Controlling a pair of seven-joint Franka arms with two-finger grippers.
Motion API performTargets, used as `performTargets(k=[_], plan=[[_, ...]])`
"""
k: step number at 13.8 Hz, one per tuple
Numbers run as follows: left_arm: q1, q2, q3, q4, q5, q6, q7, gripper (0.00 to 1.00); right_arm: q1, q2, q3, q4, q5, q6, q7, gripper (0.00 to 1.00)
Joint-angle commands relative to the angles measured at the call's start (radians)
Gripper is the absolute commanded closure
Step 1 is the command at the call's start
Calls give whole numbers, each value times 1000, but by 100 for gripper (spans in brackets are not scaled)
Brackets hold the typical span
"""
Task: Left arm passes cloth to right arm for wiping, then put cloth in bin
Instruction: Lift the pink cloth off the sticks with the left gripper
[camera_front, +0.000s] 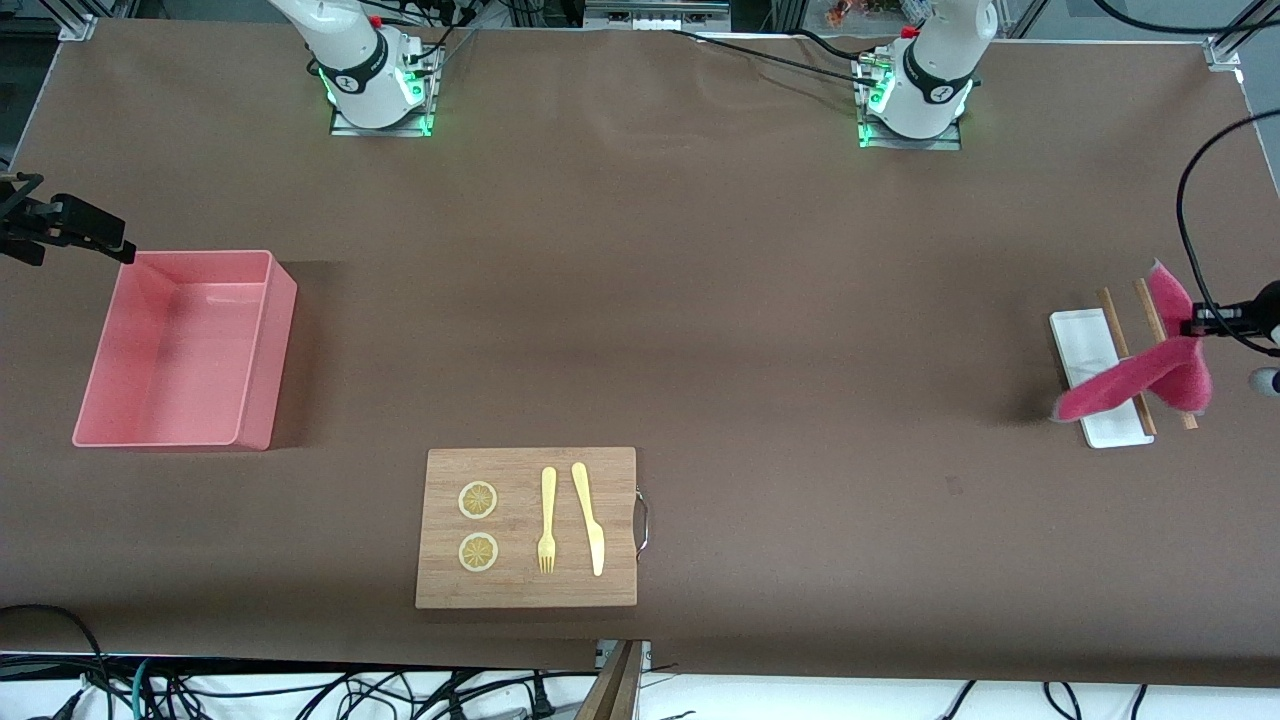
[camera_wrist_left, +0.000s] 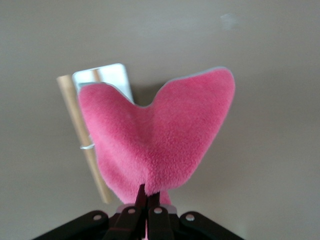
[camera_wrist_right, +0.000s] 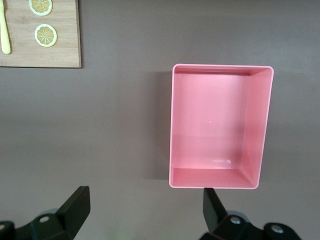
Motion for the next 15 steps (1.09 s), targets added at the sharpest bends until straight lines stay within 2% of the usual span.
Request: performTargets(k=[1,3,5,8,10,12,15], plan=[[1,20,-127,80,-40,-70,-112,100,-21,17,3,8,25,2,-1,0],[-4,26,-260,80,-91,-70,-238,100,-20,45,4,8,62,38,-1,0],[-65,61,-337,81,-160,-63,-446,100,-20,57,4,-7,133,29,-1,0],[-258,120,-341,120,-198,37,-741,100,25,82,14,-7,119,34,-3,0],[-368,178,-341,152,-237,130,-878,100,48,118,15,-7,78,37,-6,0],[-457,250,-341,201,-254,244,-996,100,52,155,15,-7,82,43,-9,0],[-566,362,-341,294,-318,400,-1160,100,120,215,15,-5,97,104,151,0]])
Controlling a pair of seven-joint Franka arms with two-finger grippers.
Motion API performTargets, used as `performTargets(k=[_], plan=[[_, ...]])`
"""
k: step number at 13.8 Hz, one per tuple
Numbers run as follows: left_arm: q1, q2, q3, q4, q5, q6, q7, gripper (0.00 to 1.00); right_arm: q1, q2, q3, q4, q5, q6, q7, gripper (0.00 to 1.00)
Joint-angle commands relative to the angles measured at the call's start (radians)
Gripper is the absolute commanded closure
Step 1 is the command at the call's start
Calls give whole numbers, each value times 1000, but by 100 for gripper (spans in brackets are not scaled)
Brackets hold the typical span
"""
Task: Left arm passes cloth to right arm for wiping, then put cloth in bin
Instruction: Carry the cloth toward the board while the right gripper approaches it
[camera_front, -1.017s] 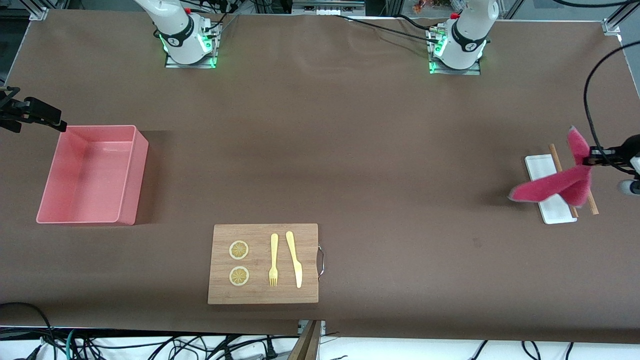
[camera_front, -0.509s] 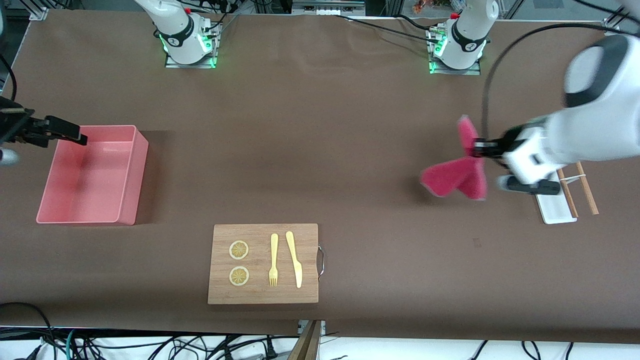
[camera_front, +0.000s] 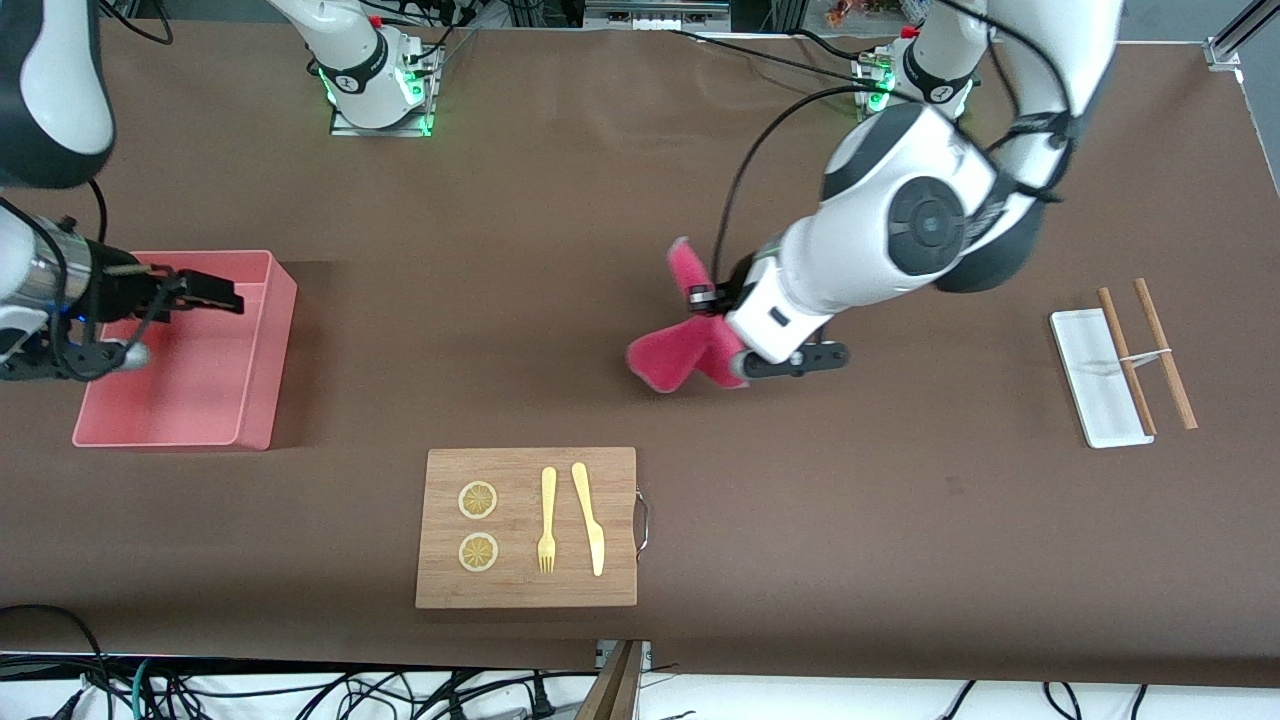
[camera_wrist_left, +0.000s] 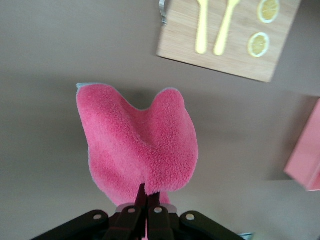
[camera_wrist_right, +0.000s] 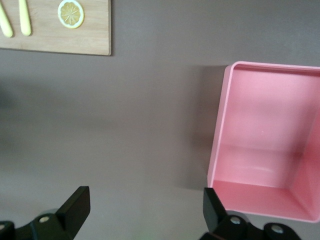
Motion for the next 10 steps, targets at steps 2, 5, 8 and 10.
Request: performTargets(k=[2,5,8,10], plan=[[-108,135,6,135,-78,167,-146,100,120,65,-1,5,2,74,280,0],[-183,181,6,135,-211,371,-157,100,172,107,-1,7,52,155,460,0],[-239,215,9,135,-264,509,-163,100,172,141,-2,8,164,212,515,0],[-240,219,9,135,-270,523,-168,100,183,161,-1,7,172,242,573,0]])
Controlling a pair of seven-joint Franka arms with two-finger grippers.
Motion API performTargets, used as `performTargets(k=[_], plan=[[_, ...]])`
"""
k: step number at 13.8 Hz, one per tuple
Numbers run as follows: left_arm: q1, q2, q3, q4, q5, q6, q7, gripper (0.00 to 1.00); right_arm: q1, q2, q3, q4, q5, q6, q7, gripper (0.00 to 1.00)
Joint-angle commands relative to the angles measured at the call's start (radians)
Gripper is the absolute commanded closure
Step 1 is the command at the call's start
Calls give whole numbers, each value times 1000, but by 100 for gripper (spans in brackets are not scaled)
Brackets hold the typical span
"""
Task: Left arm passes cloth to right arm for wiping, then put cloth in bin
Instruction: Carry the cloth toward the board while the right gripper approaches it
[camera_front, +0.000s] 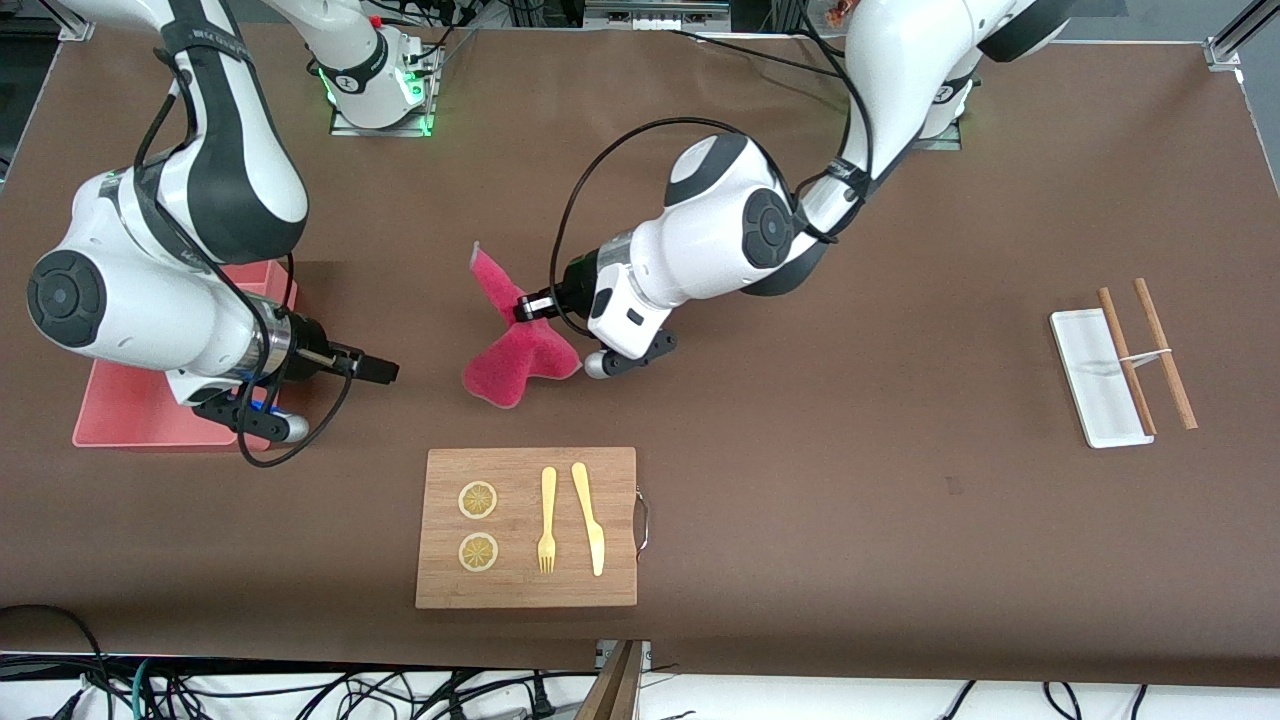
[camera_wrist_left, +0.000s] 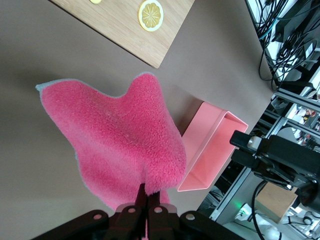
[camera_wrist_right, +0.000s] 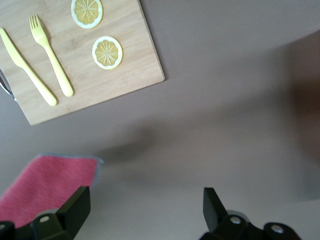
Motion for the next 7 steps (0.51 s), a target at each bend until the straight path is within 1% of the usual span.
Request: performTargets(k=[1,3,5,7], plan=[[-8,23,8,47,-25,3,-10,100,20,23,2,7,56,43,98,0],[-8,23,8,47,-27,3,-10,100,22,47,2,6,102,67,137,0],[-8,25,8,47,-27,3,-10,100,22,72,2,3,188,80,138,0],[-6,25,8,47,-27,3,-10,100,20,93,2,3,242,82,152,0]])
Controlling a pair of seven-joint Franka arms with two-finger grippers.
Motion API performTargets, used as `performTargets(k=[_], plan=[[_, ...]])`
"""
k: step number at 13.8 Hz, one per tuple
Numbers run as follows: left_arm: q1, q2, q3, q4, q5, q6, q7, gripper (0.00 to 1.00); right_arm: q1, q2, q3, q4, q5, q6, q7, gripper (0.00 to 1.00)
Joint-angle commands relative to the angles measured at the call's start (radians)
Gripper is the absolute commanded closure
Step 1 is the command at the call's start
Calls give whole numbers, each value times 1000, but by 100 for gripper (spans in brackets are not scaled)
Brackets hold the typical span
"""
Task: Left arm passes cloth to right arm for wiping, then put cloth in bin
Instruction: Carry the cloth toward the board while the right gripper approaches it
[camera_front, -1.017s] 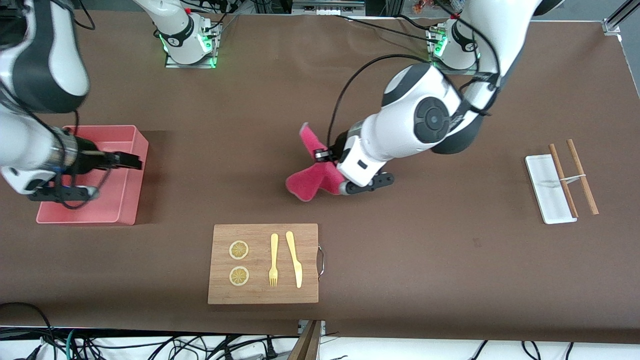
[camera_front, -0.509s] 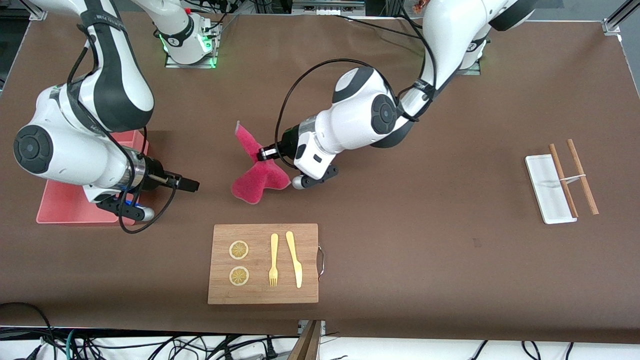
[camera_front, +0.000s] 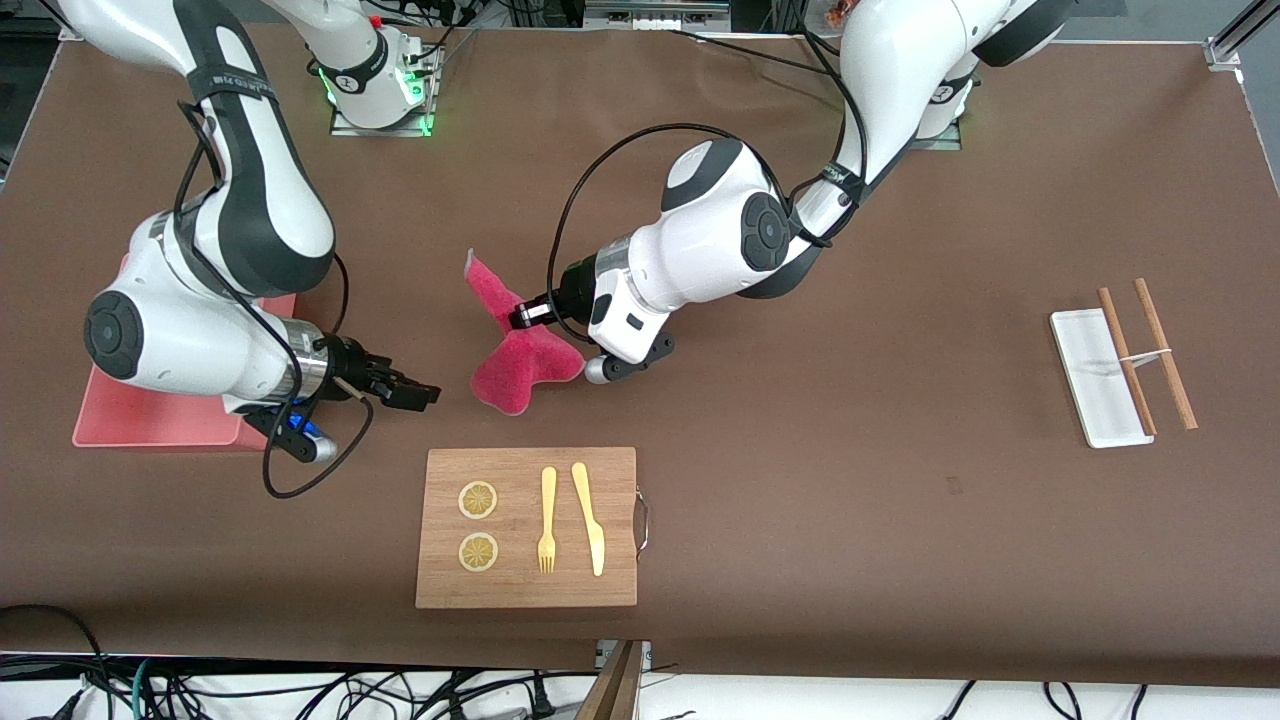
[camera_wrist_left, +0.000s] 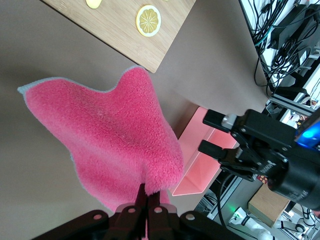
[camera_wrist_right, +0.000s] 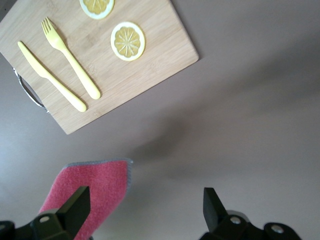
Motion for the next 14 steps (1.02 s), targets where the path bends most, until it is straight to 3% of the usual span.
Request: performTargets(k=[1,5,14], plan=[[-8,17,5,34,-26,-4,-2,100,-2,22,0,4,82,13,47,0],[-7,17,5,34,-26,-4,-1,100,19,42,0,-6,125,32,124,0],[-2,17,5,28,-25,-4,1,100,47,62,0,-87,335,121,201,0]])
